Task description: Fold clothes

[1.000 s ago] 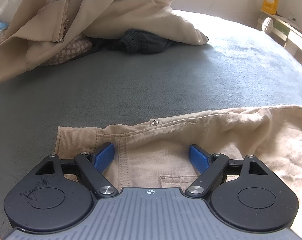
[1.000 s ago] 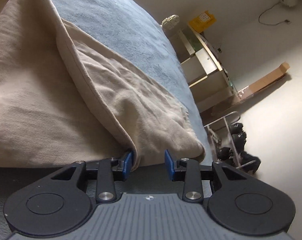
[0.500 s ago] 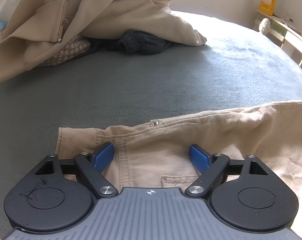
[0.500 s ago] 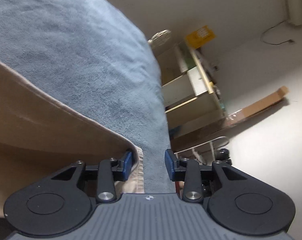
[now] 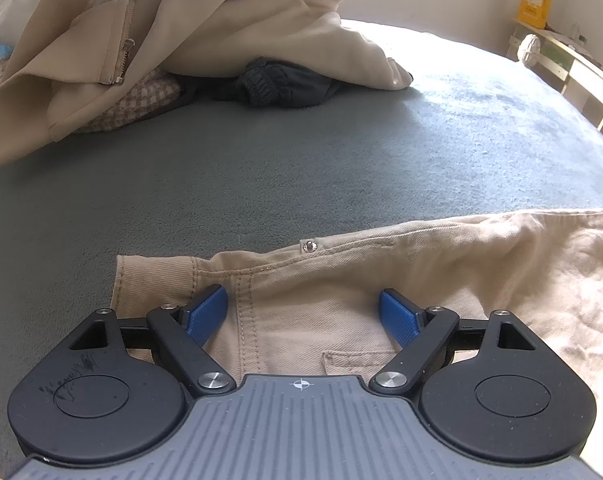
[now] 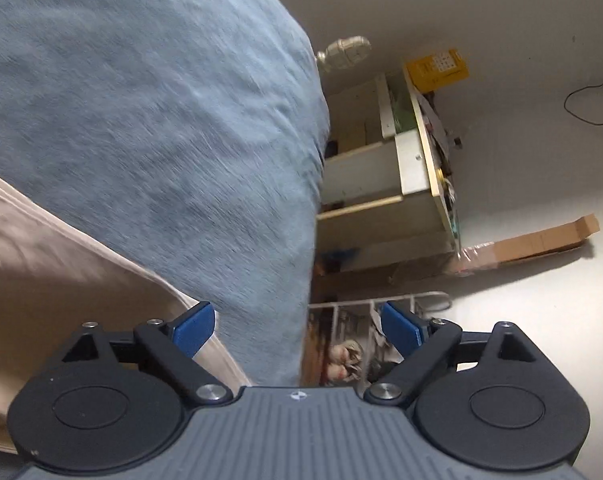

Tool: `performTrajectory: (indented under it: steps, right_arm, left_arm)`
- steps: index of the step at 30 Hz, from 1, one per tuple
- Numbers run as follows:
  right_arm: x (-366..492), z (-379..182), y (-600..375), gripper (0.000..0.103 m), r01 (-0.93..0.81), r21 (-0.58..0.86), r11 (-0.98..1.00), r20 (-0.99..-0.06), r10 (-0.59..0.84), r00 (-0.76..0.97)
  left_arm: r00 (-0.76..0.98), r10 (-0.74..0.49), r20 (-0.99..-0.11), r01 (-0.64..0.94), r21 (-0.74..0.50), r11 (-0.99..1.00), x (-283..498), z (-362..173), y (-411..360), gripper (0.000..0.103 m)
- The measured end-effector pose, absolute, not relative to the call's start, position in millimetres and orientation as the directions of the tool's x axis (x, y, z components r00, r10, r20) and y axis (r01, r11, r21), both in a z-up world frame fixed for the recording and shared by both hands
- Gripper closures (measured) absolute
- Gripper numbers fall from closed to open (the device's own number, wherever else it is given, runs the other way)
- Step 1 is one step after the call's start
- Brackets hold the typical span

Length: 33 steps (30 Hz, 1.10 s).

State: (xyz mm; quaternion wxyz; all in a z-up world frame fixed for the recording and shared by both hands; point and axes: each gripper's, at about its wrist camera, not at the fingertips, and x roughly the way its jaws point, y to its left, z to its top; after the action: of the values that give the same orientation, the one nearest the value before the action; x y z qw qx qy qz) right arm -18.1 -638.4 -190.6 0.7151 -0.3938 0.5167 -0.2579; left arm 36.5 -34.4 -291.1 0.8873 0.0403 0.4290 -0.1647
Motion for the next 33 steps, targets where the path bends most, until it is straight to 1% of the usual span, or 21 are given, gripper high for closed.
performTrajectory:
  steps: [4, 6, 9, 11, 13, 15, 16, 18, 20, 22, 24, 26, 30, 33]
  right_arm:
    - [-11, -200, -666, 0.01, -0.027, -0.845, 0.535, -0.525, -0.817, 0.241]
    - [-20, -203, -673, 0.01, 0.012, -0.836, 0.548, -0.533, -0.818, 0.215]
    - [-41, -201, -681, 0.01, 0.139, -0.773, 0.618, -0.592, -0.783, 0.191]
    - [-62, -194, -687, 0.01, 0.294, -0.673, 0.679, -0.656, -0.731, 0.188]
    - [-90, -187, -696, 0.011, 0.473, -0.487, 0.734, -0.742, -0.633, 0.219]
    - [-124, -183, -704, 0.015, 0.629, -0.264, 0.732, -0.798, -0.532, 0.284]
    - [-138, -184, -707, 0.025, 0.678, -0.148, 0.72, -0.814, -0.478, 0.329]
    - [-163, -189, -713, 0.029, 0.745, 0.057, 0.665, -0.827, -0.387, 0.409]
    - [-181, -197, -719, 0.042, 0.785, 0.199, 0.587, -0.829, -0.326, 0.454]
    - [-194, -208, -725, 0.043, 0.805, 0.319, 0.5, -0.822, -0.276, 0.497]
    - [-203, -219, -730, 0.043, 0.805, 0.413, 0.426, -0.805, -0.243, 0.542]
    - [-208, -231, -735, 0.043, 0.809, 0.463, 0.362, -0.804, -0.213, 0.556]
    - [-208, -244, -738, 0.043, 0.817, 0.473, 0.331, -0.808, -0.206, 0.552]
    - [-209, -248, -741, 0.048, 0.817, 0.484, 0.313, -0.792, -0.239, 0.561]
  left_arm:
    - [0.58, -0.25, -0.776, 0.319, -0.066, 0.945, 36, -291, -35, 0.019]
    - [0.58, -0.246, -0.777, 0.314, -0.065, 0.947, 36, -290, -36, 0.019]
    - [0.577, -0.243, -0.78, 0.309, -0.066, 0.949, 37, -290, -37, 0.019]
    - [0.575, -0.241, -0.782, 0.306, -0.067, 0.95, 38, -290, -37, 0.018]
    - [0.572, -0.238, -0.785, 0.304, -0.067, 0.95, 38, -289, -38, 0.018]
    - [0.569, -0.235, -0.788, 0.301, -0.065, 0.951, 39, -289, -38, 0.017]
    - [0.568, -0.233, -0.789, 0.3, -0.065, 0.952, 39, -289, -38, 0.017]
    - [0.565, -0.23, -0.793, 0.297, -0.064, 0.953, 39, -288, -39, 0.016]
    - [0.562, -0.226, -0.796, 0.295, -0.063, 0.953, 40, -288, -39, 0.016]
    - [0.559, -0.223, -0.799, 0.293, -0.062, 0.954, 40, -287, -40, 0.016]
    - [0.556, -0.22, -0.802, 0.29, -0.061, 0.955, 41, -287, -40, 0.016]
    - [0.55, -0.217, -0.807, 0.284, -0.065, 0.957, 42, -286, -40, 0.016]
    - [0.541, -0.219, -0.812, 0.274, -0.076, 0.959, 42, -285, -38, 0.016]
    - [0.539, -0.213, -0.815, 0.275, -0.068, 0.959, 43, -285, -40, 0.016]
